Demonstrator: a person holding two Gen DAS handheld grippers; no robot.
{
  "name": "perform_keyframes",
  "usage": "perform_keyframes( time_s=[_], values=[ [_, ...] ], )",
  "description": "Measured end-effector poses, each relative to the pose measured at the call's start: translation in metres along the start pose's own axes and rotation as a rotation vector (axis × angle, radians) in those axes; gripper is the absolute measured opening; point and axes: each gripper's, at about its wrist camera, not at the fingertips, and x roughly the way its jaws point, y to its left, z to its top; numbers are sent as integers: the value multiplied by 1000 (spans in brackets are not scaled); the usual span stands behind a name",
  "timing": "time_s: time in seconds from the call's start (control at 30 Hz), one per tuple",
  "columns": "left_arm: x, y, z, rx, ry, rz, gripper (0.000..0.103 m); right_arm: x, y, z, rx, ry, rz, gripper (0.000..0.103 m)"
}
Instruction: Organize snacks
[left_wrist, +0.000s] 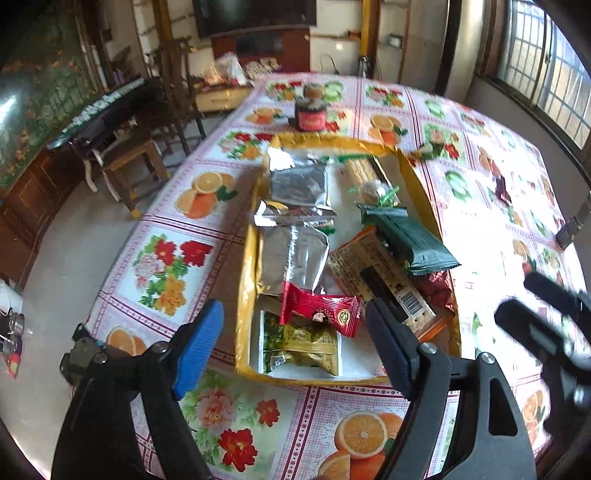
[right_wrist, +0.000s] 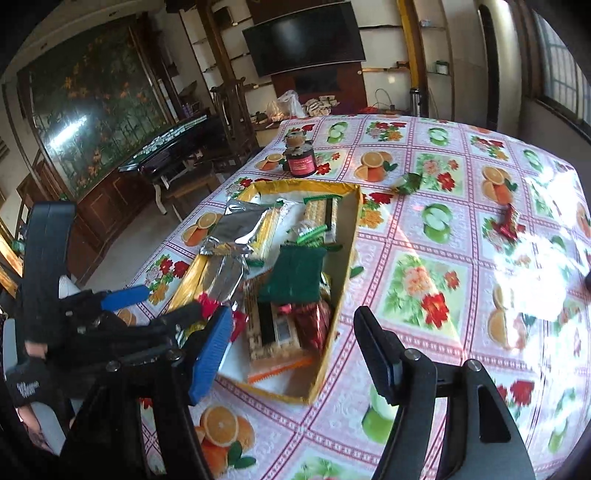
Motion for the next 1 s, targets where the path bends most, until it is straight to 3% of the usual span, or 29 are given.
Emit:
perform_keyframes(
  time_s=[0.23, 0.33, 0.43, 0.57, 1.0],
  values=[
    [-18, -2, -12, 4, -95, 22, 89, -12, 10, -23, -2, -35, -68, 73],
    [-22, -2, -17, 9, -107, 14, 90, -2, 21, -24, -26, 15, -153, 76],
    [-21, 0, -20, -1, -104, 12, 90, 4, 39, -23, -113, 34, -208, 76],
    [-19, 13, -22, -37, -105, 22, 91, 7, 61, -21, -241, -2, -325, 77],
    [-11, 34, -20, -95, -78, -3, 98, 21, 56, -7, -267, 40, -307, 77]
  ],
)
